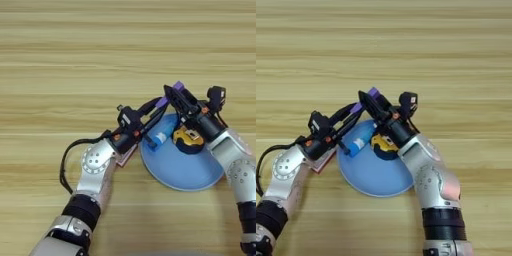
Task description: Move the objects on the table
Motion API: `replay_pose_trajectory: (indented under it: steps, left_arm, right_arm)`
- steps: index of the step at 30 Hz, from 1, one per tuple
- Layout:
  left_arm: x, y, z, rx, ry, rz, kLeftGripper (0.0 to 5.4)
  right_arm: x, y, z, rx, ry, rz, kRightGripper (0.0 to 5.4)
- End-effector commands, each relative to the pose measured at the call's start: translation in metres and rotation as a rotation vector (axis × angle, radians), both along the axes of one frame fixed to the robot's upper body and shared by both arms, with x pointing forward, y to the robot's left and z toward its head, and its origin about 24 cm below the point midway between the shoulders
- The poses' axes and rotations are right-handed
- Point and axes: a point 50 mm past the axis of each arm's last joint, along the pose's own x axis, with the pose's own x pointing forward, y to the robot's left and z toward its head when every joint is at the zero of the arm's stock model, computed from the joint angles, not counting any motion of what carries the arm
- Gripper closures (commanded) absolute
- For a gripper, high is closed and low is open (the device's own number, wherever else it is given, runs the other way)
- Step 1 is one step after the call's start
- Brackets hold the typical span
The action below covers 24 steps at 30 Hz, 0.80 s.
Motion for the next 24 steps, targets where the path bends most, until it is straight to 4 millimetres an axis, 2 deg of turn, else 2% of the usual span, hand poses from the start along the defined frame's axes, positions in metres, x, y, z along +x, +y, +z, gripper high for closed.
replay_pose_trajectory:
  steps: [1, 8, 20, 21, 24]
  left_arm:
    - [-0.0008, 0.0009, -0.0028, 0.018, 0.005, -0.006, 4.68]
    - [-0.0006, 0.0009, -0.0030, 0.018, 0.004, -0.004, 4.68]
    - [-0.0002, 0.0013, -0.0033, 0.027, 0.003, 0.003, 4.68]
    - [-0.0002, 0.0013, -0.0033, 0.027, 0.002, 0.004, 4.39]
    - [0.0008, 0.0025, -0.0028, 0.025, 0.001, 0.013, 4.18]
  right_arm:
    - [0.0017, 0.0020, 0.0050, 0.010, -0.015, 0.011, 3.44]
    - [0.0016, 0.0013, 0.0051, 0.009, -0.016, 0.008, 3.84]
    - [0.0020, 0.0001, 0.0053, 0.007, -0.019, -0.002, 3.88]
    - [0.0021, -0.0003, 0.0053, 0.007, -0.019, -0.003, 3.88]
    - [0.0026, -0.0018, 0.0058, 0.007, -0.021, -0.012, 3.99]
